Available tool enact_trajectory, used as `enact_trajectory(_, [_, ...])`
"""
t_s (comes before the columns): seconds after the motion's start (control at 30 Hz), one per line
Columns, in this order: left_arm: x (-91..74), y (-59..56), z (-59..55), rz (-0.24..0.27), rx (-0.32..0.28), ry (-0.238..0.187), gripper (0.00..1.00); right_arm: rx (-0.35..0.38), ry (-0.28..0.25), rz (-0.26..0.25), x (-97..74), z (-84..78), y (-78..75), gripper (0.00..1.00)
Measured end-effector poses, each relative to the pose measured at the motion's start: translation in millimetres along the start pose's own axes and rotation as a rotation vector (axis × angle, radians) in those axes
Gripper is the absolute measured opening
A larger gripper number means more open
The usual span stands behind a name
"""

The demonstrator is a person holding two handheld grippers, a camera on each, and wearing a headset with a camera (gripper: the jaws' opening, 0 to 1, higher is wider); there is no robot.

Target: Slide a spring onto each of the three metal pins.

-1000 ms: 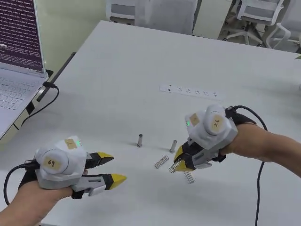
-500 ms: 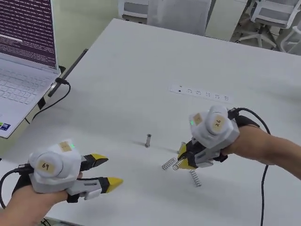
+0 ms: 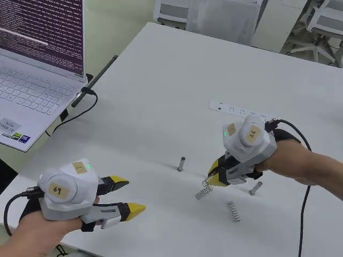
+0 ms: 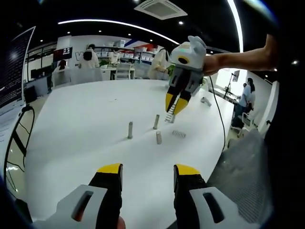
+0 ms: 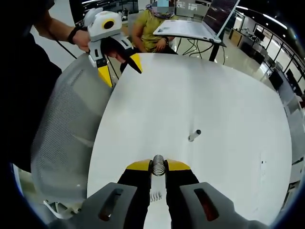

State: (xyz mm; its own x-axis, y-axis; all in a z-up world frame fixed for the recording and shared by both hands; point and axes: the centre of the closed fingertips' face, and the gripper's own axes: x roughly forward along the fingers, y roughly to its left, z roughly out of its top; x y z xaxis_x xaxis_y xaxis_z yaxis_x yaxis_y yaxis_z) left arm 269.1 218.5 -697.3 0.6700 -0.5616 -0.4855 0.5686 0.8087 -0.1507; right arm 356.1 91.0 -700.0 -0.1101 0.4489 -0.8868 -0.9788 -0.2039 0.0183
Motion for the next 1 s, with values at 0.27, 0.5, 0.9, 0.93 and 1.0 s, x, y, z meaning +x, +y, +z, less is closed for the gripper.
enact_trajectory(0.27, [-4.2, 3.7, -3.1, 0.013, -0.015, -0.005, 0.37, -0.015, 0.015, -0.004, 4.3, 8.8, -18.3, 0.08])
enact_trajectory(0.5, [-7.1, 7.7, -3.6, 0.026, -0.029, -0.012, 0.38, 0.003, 0.020, -0.008, 12.4, 14.0, -31.0, 0.08])
enact_trajectory(0.9, [-10.2, 13.1, -3.5, 0.039, -0.048, -0.015, 0.42, 0.028, 0.028, -0.041, 23.8, 23.5, -57.4, 0.08])
enact_trajectory(0.93, [-10.3, 13.2, -3.8, 0.039, -0.050, -0.014, 0.43, 0.031, 0.030, -0.043, 25.1, 23.9, -60.3, 0.08])
enact_trajectory(1.0, [-9.6, 13.9, -4.3, 0.039, -0.056, -0.014, 0.44, 0.035, 0.030, -0.044, 26.9, 25.6, -61.8, 0.08])
